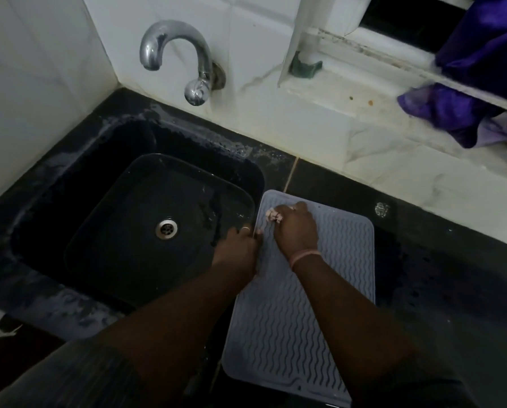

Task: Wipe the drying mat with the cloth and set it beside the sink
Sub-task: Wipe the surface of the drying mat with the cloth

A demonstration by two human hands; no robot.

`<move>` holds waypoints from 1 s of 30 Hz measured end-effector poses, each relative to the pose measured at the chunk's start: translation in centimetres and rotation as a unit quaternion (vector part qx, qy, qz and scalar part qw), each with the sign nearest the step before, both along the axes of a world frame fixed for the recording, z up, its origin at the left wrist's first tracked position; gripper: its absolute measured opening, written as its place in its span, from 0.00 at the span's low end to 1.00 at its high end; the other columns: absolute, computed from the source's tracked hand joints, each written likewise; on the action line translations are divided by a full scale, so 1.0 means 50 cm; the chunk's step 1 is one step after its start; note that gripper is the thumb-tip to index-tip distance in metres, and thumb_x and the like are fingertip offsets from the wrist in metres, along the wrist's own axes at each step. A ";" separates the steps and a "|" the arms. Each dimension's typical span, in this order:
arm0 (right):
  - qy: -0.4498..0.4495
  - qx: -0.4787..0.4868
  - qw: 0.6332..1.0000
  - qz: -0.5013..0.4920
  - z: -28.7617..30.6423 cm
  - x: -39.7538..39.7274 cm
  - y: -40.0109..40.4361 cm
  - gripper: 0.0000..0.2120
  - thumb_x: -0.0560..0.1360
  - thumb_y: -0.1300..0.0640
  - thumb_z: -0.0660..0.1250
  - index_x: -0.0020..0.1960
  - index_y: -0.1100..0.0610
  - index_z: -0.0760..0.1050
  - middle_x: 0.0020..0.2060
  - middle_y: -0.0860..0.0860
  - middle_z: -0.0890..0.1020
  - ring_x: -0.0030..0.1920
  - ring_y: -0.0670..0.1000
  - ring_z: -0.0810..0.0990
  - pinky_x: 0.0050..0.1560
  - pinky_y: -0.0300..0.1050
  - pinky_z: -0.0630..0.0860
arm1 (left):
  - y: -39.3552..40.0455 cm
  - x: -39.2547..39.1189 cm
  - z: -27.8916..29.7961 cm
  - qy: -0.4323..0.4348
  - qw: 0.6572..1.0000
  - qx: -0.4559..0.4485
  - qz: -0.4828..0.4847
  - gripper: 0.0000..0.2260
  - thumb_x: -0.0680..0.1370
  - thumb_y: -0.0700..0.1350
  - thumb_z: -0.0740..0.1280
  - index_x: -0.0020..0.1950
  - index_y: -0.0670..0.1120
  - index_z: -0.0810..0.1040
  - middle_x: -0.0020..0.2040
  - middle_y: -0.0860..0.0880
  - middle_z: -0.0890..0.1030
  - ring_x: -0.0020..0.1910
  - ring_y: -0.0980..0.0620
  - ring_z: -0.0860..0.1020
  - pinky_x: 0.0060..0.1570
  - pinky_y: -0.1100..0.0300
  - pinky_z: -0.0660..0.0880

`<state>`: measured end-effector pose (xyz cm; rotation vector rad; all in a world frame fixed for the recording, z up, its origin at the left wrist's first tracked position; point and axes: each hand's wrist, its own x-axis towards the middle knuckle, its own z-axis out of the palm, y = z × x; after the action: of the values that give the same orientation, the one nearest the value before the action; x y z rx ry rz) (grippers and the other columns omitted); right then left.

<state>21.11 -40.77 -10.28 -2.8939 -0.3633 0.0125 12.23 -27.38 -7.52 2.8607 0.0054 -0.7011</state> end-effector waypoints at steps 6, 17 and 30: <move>0.024 0.009 0.999 -0.023 -0.002 -0.012 0.005 0.08 0.79 0.50 0.66 0.55 0.48 0.81 0.57 0.55 0.76 0.48 0.55 0.79 0.54 0.53 0.79 | -0.002 0.033 0.019 -0.032 0.998 -0.024 0.046 0.31 0.74 0.54 0.74 0.76 0.53 0.70 0.69 0.45 0.73 0.68 0.41 0.69 0.60 0.46 0.74; 0.034 0.086 0.995 0.026 -0.018 -0.084 -0.036 0.15 0.78 0.44 0.59 0.52 0.46 0.82 0.49 0.50 0.79 0.47 0.49 0.77 0.51 0.46 0.77 | 0.001 0.107 0.010 0.006 0.999 -0.015 0.042 0.44 0.76 0.57 0.72 0.84 0.54 0.49 0.74 0.40 0.63 0.70 0.37 0.67 0.63 0.43 0.74; 0.014 0.022 0.999 -0.023 0.015 0.100 0.018 0.09 0.77 0.54 0.69 0.56 0.53 0.83 0.52 0.57 0.77 0.47 0.59 0.81 0.49 0.52 0.80 | -0.007 0.118 0.008 0.053 0.997 -0.002 0.052 0.55 0.70 0.55 0.80 0.84 0.56 0.44 0.77 0.41 0.61 0.75 0.37 0.63 0.64 0.41 0.74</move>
<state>26.11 -39.86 -9.52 -2.8549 -0.2872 0.0365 18.15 -27.73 -7.12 2.7919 0.1652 -0.8289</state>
